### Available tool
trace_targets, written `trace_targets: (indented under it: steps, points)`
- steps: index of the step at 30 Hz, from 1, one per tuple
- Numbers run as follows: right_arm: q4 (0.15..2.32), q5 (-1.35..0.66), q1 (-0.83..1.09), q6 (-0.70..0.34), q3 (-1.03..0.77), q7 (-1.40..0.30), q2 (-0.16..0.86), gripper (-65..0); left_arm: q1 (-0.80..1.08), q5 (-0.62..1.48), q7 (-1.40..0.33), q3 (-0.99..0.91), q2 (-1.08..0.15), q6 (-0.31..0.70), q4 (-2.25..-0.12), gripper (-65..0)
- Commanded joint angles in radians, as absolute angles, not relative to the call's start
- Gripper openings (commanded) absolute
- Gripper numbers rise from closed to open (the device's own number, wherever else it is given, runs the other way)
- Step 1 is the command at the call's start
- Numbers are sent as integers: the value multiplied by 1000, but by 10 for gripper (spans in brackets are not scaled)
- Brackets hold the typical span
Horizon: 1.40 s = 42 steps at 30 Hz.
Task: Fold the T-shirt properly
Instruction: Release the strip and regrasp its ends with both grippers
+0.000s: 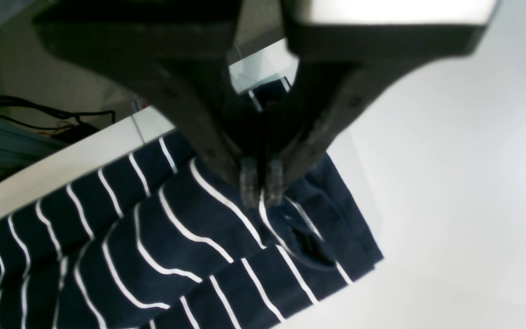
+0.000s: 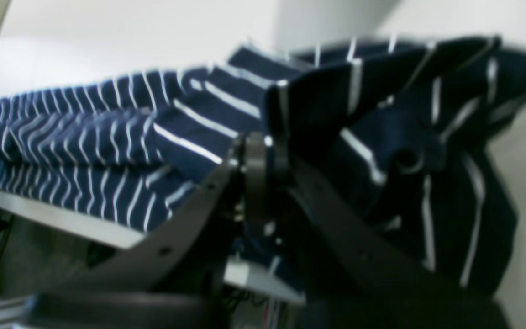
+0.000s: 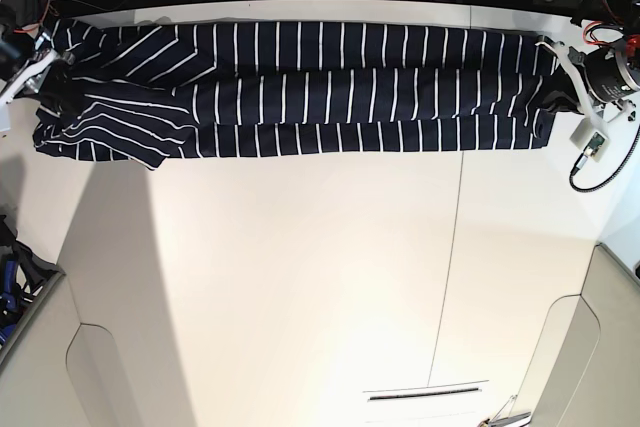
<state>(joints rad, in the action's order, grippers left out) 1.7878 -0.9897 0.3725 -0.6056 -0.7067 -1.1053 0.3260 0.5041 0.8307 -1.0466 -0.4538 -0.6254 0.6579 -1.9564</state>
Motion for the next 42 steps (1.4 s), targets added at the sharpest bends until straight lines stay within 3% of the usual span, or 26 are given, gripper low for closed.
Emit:
trace_targets:
  steps: [1,3,6,9,10,12,27,32,34,37,42]
  points:
    - [1802,-997,381,-605,-714,-1073,335,-650,503,841,-1029,-465,-643,654,-1970,-650]
    - [1798,-983,397,-604,-714,-1069,325,-650,503,841,-1029,-465,-643,628,-1970,-650]
    - [1779,-983,410,-602,-714,-1069,311,-641,502,840,-1029,-465,-643,609,-1970,-573]
    - [1767,-976,411,-602,-714,-1070,303,-385,502,841,-1029,-465,-643,609,-1969,-472]
    - [1767,-976,411,-602,-714,-1070,302,-332,502,841,-1029,-465,-643,609,-1969,-446]
    - [1767,-976,410,-602,-714,-1070,302,-301,503,841,-1029,-465,-643,596,-1969,-420]
    - [1806,-1019,410,-599,-1036,-1087,302,-303,502,875,-1024,-572,-642,565,-1969,-416]
    - [1806,-1089,407,-599,-1080,-1084,302,-310,502,884,-1021,-623,-611,564,-1967,-309]
    - [1806,-1102,398,-603,-1071,-1076,301,-395,502,884,-1021,-624,-585,565,-1961,-292]
    - [1805,-1099,367,-603,-1043,-1077,298,-650,502,883,-993,-624,-548,565,-1925,-283]
    - [1804,-1053,335,-606,-960,-1064,285,-650,501,901,-952,-624,-513,585,-1822,-227]
